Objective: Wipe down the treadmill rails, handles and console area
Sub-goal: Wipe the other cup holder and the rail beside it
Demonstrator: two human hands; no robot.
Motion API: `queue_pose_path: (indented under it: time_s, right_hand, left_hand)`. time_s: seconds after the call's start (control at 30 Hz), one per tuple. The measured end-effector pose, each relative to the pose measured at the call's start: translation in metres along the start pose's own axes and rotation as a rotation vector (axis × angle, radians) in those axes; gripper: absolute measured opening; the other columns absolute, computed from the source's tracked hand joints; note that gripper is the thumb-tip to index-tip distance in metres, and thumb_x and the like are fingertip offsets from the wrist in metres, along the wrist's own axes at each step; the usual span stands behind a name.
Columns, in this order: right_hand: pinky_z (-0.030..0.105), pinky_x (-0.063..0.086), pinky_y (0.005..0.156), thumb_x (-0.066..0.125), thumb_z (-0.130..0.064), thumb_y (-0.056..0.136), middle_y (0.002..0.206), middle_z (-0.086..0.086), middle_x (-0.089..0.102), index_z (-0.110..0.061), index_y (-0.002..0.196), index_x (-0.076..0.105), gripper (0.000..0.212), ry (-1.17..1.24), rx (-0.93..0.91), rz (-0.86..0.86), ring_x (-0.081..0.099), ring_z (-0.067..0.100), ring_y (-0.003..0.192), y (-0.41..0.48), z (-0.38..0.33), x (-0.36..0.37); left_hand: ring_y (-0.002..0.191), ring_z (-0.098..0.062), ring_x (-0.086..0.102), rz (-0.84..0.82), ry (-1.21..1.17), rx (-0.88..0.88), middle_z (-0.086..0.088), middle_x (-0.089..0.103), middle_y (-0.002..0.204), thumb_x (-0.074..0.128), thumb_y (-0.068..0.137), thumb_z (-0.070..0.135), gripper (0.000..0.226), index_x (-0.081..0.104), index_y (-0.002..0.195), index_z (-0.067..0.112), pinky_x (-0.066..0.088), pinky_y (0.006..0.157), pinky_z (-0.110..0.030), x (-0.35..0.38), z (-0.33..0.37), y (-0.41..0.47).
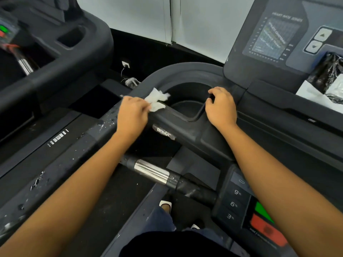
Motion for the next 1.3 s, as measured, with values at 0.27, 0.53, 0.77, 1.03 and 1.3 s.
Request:
queue_pose_path:
  time_s: [0.27, 0.53, 0.77, 1.03, 1.3]
  right_hand:
    - [0.033, 0.041, 0.101, 0.050, -0.012, 0.095, 0.139, 0.004, 0.052, -0.010, 0.135, 0.052, 0.040, 0.028, 0.029, 0.015, 0.045, 0.022, 0.129, 0.000, 0.000, -0.001]
    - [0.034, 0.042, 0.100, 0.050, -0.011, 0.095, 0.139, 0.004, 0.053, -0.011, 0.135, 0.052, 0.040, 0.054, 0.046, 0.018, 0.047, 0.022, 0.129, 0.001, 0.001, -0.002]
    - [0.032, 0.043, 0.096, 0.050, -0.011, 0.096, 0.136, 0.006, 0.053, -0.008, 0.132, 0.053, 0.037, 0.005, 0.022, 0.018, 0.048, 0.023, 0.126, 0.000, -0.002, -0.001]
    - [0.035, 0.042, 0.096, 0.044, -0.011, 0.097, 0.140, 0.011, 0.048, -0.004, 0.129, 0.055, 0.034, -0.102, -0.040, -0.033, 0.045, 0.028, 0.128, -0.003, -0.005, 0.000]
    - [0.043, 0.026, 0.114, 0.042, -0.024, 0.100, 0.158, 0.022, 0.013, -0.011, 0.140, 0.043, 0.042, -0.246, -0.053, -0.236, 0.026, 0.035, 0.141, -0.011, -0.012, 0.010]
  left_hand:
    - [0.097, -0.029, 0.056, -0.134, -0.239, 0.002, -0.010, 0.065, 0.104, 0.057, 0.087, 0.011, 0.025, 0.063, 0.112, 0.012, 0.043, 0.083, -0.038, 0.021, 0.098, -0.032]
    - [0.087, -0.039, 0.054, -0.042, 0.082, -0.154, -0.021, 0.061, 0.089, 0.054, 0.083, 0.005, 0.012, 0.062, 0.091, 0.000, 0.037, 0.071, -0.041, 0.001, 0.003, 0.019]
    - [0.078, -0.034, 0.054, -0.062, -0.063, -0.071, -0.018, 0.059, 0.085, 0.053, 0.081, 0.001, 0.004, 0.056, 0.083, 0.002, 0.042, 0.067, -0.042, 0.020, 0.084, -0.016]
    - [0.084, -0.022, 0.056, 0.008, -0.159, -0.079, -0.005, 0.060, 0.089, 0.060, 0.091, 0.017, 0.008, 0.061, 0.090, 0.008, 0.047, 0.072, -0.035, 0.016, 0.058, -0.036]
    - [0.074, -0.003, 0.058, -0.096, -0.575, -0.355, 0.010, 0.061, 0.078, 0.063, 0.089, 0.018, 0.008, 0.060, 0.081, 0.020, 0.044, 0.067, -0.015, 0.024, 0.130, -0.085]
Point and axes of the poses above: each hand's wrist, its own y-axis towards the middle knuckle, its own x-axis out of the palm, z = x × y, the point moved 4 cm from there along y, towards the middle knuckle
